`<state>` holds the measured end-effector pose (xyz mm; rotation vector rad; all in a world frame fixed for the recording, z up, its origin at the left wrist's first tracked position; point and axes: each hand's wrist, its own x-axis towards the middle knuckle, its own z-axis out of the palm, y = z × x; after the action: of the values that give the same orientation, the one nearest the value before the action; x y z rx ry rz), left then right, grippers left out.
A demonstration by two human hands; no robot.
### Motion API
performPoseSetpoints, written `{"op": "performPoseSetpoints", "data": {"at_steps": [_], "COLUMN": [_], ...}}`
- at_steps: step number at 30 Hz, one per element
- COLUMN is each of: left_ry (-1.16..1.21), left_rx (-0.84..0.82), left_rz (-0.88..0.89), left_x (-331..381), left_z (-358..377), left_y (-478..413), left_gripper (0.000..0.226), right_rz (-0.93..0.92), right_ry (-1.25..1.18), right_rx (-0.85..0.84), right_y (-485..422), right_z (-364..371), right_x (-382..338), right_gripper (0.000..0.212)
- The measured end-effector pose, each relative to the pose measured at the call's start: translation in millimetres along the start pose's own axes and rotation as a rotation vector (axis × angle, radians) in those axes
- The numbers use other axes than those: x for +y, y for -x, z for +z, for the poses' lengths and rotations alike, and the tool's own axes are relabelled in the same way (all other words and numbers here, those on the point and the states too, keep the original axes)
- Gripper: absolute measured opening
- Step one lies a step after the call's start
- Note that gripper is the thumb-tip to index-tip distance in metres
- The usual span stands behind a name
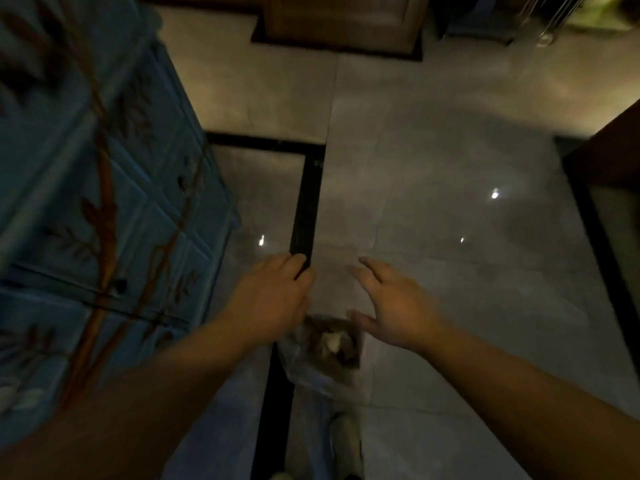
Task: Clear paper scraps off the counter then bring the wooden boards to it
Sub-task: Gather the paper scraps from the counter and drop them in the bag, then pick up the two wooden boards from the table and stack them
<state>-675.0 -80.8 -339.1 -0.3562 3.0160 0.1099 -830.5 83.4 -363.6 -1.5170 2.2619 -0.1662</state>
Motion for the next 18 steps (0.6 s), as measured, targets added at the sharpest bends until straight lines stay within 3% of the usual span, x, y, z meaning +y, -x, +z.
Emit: {"op": "performPoseSetpoints", "data": {"at_steps": [7, 18], "left_ry": [-0.190, -0.289], "left_rx": [0.250, 0.398], "left_rz": [0.168, 0.528], "left_x": [38, 210], "left_z": [-204, -340], "left_y": [31, 31], "left_gripper": [0.056, 0.058], "right_rz": [0.048, 0.388], "right_ry": [0.143, 0.367], "right_rx": [0.271, 0.458], "right_y": [103, 321], "right_z": [-171, -297], "right_x": [-66, -41], "right_gripper": [0.080, 0.080]}}
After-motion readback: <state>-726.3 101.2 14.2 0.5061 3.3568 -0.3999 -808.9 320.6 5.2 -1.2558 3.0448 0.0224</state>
